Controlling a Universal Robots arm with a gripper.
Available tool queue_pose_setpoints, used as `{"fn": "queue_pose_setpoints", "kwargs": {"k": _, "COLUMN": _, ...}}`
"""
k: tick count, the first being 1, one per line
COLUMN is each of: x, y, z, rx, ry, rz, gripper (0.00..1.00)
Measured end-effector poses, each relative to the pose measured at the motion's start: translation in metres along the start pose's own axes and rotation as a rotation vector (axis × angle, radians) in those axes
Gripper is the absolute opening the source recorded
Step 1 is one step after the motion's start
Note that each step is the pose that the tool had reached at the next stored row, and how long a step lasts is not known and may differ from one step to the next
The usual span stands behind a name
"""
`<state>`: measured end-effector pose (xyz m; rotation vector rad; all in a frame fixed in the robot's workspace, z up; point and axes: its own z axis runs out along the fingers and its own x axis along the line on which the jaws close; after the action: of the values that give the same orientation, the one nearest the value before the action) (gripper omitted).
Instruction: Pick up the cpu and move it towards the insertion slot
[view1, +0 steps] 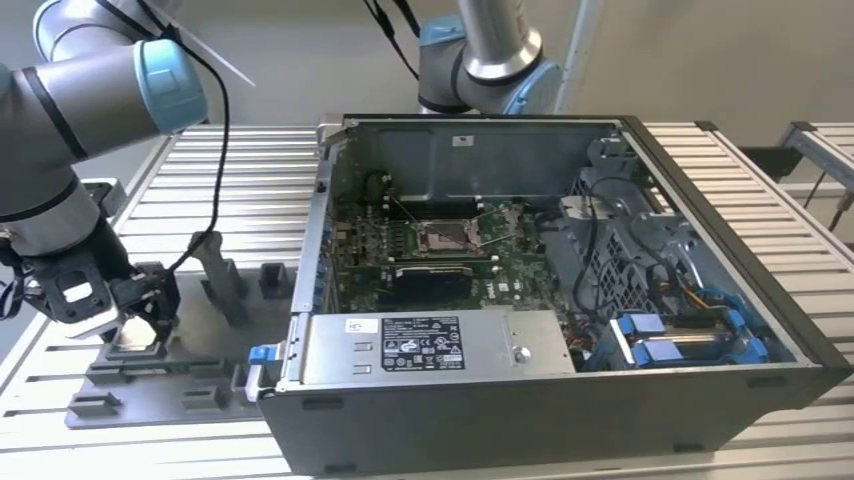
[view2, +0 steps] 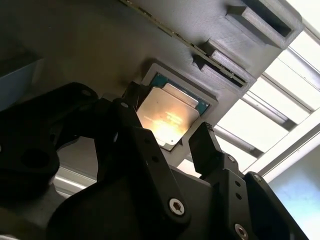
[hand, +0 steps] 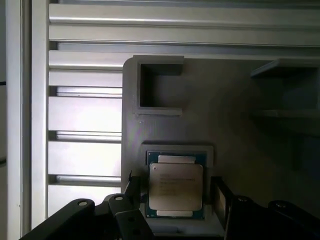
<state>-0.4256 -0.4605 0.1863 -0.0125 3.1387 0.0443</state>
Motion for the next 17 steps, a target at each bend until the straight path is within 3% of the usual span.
{"fn": "queue_pose_setpoints", "kwargs": {"k": 17, "x": 0.0, "y": 0.0016, "z": 0.001, "rx": -0.0001, "ry": -0.0002, "rz": 0.002, "gripper": 1.0}}
